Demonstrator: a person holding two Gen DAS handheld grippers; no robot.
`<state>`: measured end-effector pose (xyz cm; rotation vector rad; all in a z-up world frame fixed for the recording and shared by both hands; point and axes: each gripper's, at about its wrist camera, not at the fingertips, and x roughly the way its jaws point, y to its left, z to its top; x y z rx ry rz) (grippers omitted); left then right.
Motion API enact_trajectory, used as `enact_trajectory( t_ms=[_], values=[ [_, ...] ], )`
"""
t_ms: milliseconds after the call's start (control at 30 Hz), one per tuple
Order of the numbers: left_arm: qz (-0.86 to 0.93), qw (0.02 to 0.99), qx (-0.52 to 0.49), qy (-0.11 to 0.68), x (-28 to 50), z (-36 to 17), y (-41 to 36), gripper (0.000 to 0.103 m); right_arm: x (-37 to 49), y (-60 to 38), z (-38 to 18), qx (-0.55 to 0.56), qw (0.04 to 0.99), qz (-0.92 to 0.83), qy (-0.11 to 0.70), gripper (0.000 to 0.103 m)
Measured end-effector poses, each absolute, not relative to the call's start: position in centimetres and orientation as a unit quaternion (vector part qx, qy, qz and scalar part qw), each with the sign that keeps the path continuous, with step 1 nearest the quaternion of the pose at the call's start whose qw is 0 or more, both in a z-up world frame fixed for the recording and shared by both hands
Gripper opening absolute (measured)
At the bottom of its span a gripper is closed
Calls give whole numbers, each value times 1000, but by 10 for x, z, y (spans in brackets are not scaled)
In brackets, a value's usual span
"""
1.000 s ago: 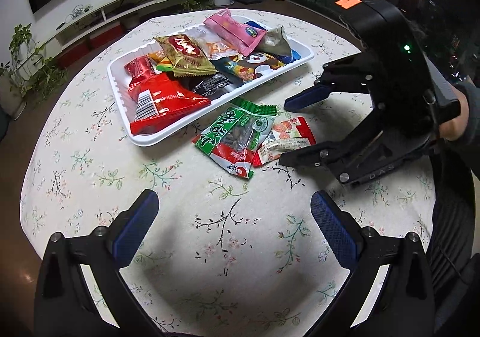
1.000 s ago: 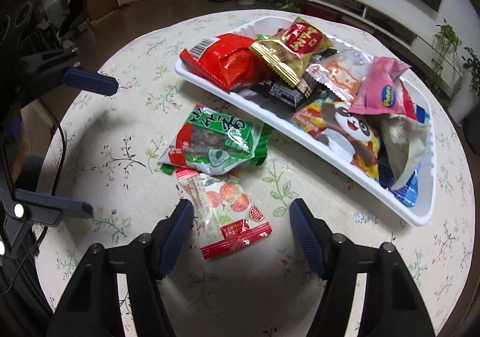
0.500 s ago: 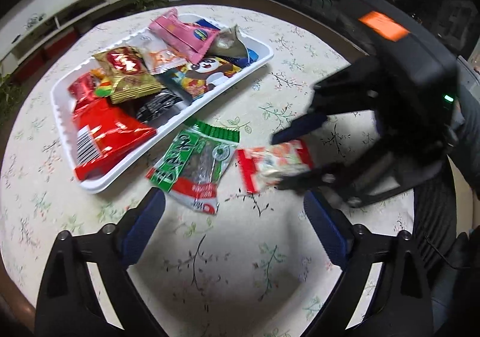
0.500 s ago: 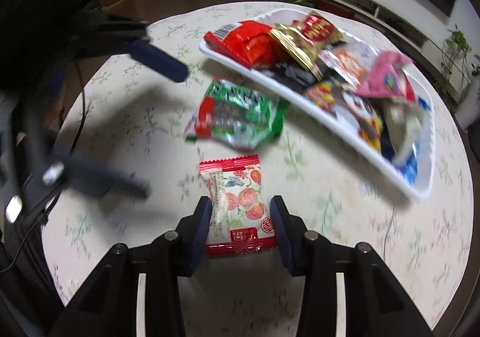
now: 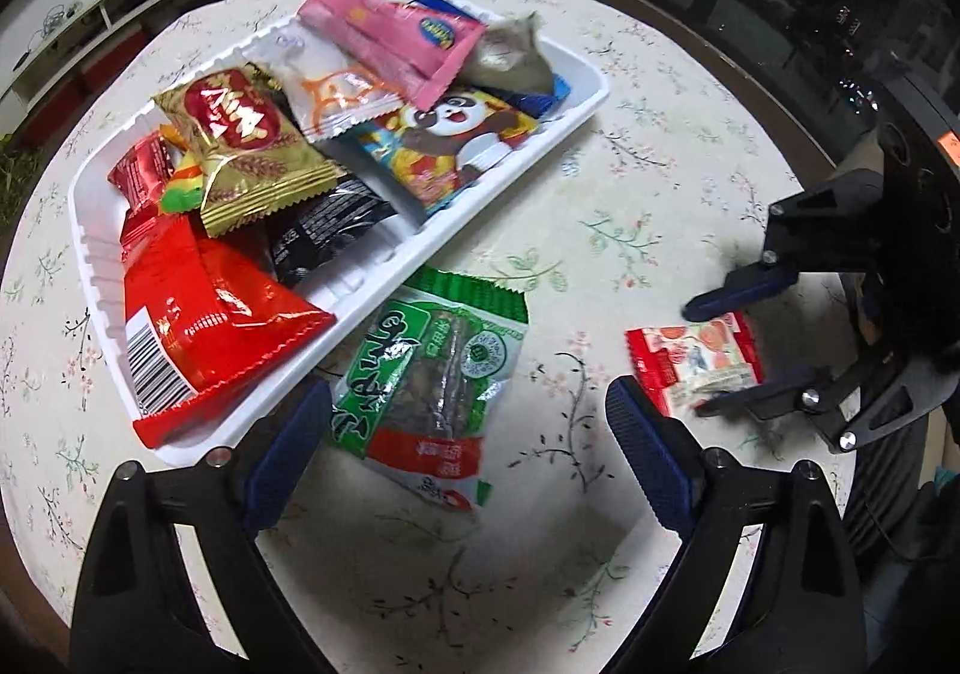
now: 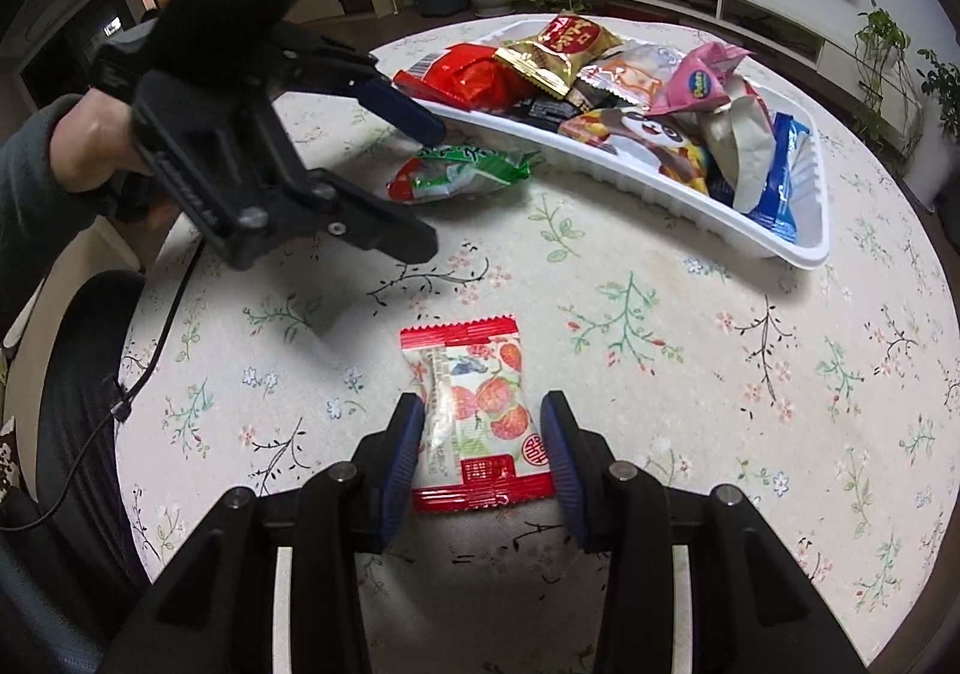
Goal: Organize snacks
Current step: 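Grasp the green seaweed pack with the left tool while the right tool grasps the strawberry candy pack, then carry both held packs over the white tray, lower them in and open both tools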
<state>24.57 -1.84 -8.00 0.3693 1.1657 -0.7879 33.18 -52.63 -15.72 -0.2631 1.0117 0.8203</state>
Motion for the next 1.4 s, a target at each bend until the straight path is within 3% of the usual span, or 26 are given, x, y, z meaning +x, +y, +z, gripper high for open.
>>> enact_trajectory(
  t_ms=[333, 567, 900, 1100, 1200, 1400],
  values=[
    [-372, 730, 195, 539, 246, -86, -32, 92, 332, -534, -159, -101, 789, 385, 467, 45],
    [-372, 730, 191, 540, 240, -89, -40, 68, 329, -538, -156, -96, 789, 381, 472, 45],
    [-317, 755, 172, 547, 251, -89, -51, 67, 326, -535, -158, -98, 792, 368, 477, 45],
    [-298, 771, 181, 533, 239, -88, -51, 33, 326, -536, -158, -96, 794, 361, 479, 49],
    [-300, 772, 183, 530, 229, -88, -52, 31, 326, -535, -158, -105, 797, 352, 480, 58],
    [-307, 778, 157, 526, 213, -87, -47, 24, 324, -528, -157, -125, 799, 341, 480, 58]
  ],
)
